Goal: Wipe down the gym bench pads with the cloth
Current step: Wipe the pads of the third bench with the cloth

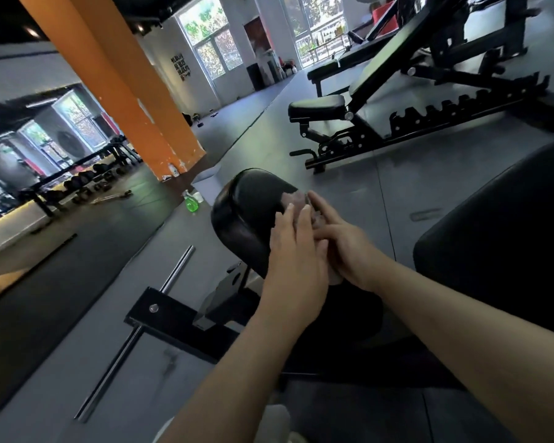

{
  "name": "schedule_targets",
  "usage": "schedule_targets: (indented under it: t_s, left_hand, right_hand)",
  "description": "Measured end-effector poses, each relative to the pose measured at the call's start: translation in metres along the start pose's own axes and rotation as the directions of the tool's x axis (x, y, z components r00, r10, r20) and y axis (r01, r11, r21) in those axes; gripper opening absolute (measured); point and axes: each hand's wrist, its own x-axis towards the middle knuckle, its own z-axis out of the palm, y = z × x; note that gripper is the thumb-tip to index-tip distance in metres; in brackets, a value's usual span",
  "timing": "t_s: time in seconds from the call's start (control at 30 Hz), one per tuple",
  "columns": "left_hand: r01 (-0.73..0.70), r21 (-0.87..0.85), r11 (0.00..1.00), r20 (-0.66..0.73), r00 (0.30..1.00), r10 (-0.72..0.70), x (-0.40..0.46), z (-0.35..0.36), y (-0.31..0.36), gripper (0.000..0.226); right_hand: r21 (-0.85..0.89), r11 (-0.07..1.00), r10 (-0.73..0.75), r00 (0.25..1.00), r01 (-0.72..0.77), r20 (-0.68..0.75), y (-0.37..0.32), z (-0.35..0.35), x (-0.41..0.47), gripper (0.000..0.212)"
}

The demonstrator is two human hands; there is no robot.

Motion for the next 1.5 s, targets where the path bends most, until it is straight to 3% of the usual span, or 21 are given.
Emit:
schedule_targets:
  t_s: [0.07, 0.2, 0.3, 0.4, 0.47, 0.53, 0.6, 0.7, 0.83, 1.0, 1.17, 1.3, 1.4, 1.43, 1.5]
  left_hand:
    - [-0.010, 0.138, 0.990, 0.007, 1.000, 0.009, -0.001, 0.004, 0.004, 0.054]
    - [-0.016, 0.152, 0.988, -0.053, 0.998, 0.025, 0.000, -0.008, 0.005, 0.050]
    - [-0.075, 0.273, 0.959, -0.027, 0.996, 0.085, -0.002, -0.017, -0.004, 0.045]
    - [-0.100, 0.291, 0.952, -0.009, 0.994, 0.107, -0.008, -0.025, -0.006, 0.050]
    - [-0.141, 0.258, 0.956, 0.030, 0.990, 0.138, -0.011, -0.024, -0.003, 0.049]
    - [-0.158, 0.223, 0.962, 0.073, 0.987, 0.145, -0.010, -0.015, 0.004, 0.048]
    - [-0.118, 0.261, 0.958, 0.094, 0.991, 0.096, -0.005, -0.003, 0.011, 0.047]
    - [-0.077, 0.473, 0.878, 0.177, 0.984, -0.009, 0.003, 0.017, 0.024, 0.059]
    - [-0.104, 0.796, 0.597, 0.295, 0.927, -0.232, 0.004, 0.028, 0.024, 0.071]
    - [-0.217, 0.858, 0.466, 0.308, 0.943, -0.129, 0.023, -0.005, 0.002, 0.060]
    - [0.022, 0.852, 0.524, 0.098, 0.975, -0.200, 0.050, -0.035, -0.014, 0.059]
    - [0.018, 0.844, 0.537, 0.093, 0.980, -0.178, 0.038, -0.010, -0.007, 0.054]
    - [-0.074, 0.868, 0.492, 0.162, 0.977, -0.140, 0.022, 0.015, 0.001, 0.062]
    - [-0.097, 0.870, 0.484, 0.182, 0.974, -0.132, 0.018, 0.023, 0.003, 0.063]
    - [-0.147, 0.859, 0.491, 0.227, 0.968, -0.106, 0.007, 0.040, 0.007, 0.062]
  right_hand:
    - [-0.160, 0.987, -0.005, 1.000, 0.001, -0.025, 0.004, -0.005, -0.005, 0.053]
    - [-0.397, 0.914, -0.083, 0.996, 0.084, 0.019, 0.012, -0.004, -0.011, 0.025]
    - [-0.438, 0.883, -0.143, 0.986, 0.167, 0.089, 0.022, 0.000, -0.006, 0.033]
    - [-0.699, 0.699, -0.135, 0.988, 0.152, 0.080, 0.031, -0.008, 0.004, 0.037]
    - [-0.683, 0.715, -0.115, 0.989, 0.150, 0.097, 0.033, -0.010, 0.007, 0.039]
    - [-0.474, 0.873, -0.071, 0.992, 0.114, 0.108, 0.031, -0.012, 0.004, 0.045]
    - [-0.342, 0.938, -0.021, 0.997, 0.046, 0.076, 0.031, -0.016, 0.002, 0.055]
    - [-0.478, 0.875, -0.112, 0.993, 0.075, -0.049, 0.037, -0.026, 0.003, 0.053]
    - [-0.540, 0.834, -0.211, 0.970, 0.112, -0.124, 0.045, -0.045, -0.003, 0.044]
    - [-0.680, 0.733, -0.137, 0.983, 0.016, -0.125, 0.066, -0.069, -0.002, 0.059]
    - [-0.749, 0.657, -0.013, 0.992, -0.086, -0.126, 0.078, -0.085, -0.014, 0.049]
    - [-0.787, 0.607, 0.024, 0.993, -0.105, -0.114, 0.084, -0.096, -0.023, 0.055]
    - [-0.863, 0.497, 0.025, 0.996, -0.088, -0.087, 0.080, -0.102, -0.028, 0.060]
    - [-0.905, 0.417, 0.026, 0.996, -0.087, -0.084, 0.078, -0.104, -0.031, 0.059]
    - [-0.982, 0.156, 0.046, 0.994, -0.103, -0.097, 0.074, -0.108, -0.039, 0.055]
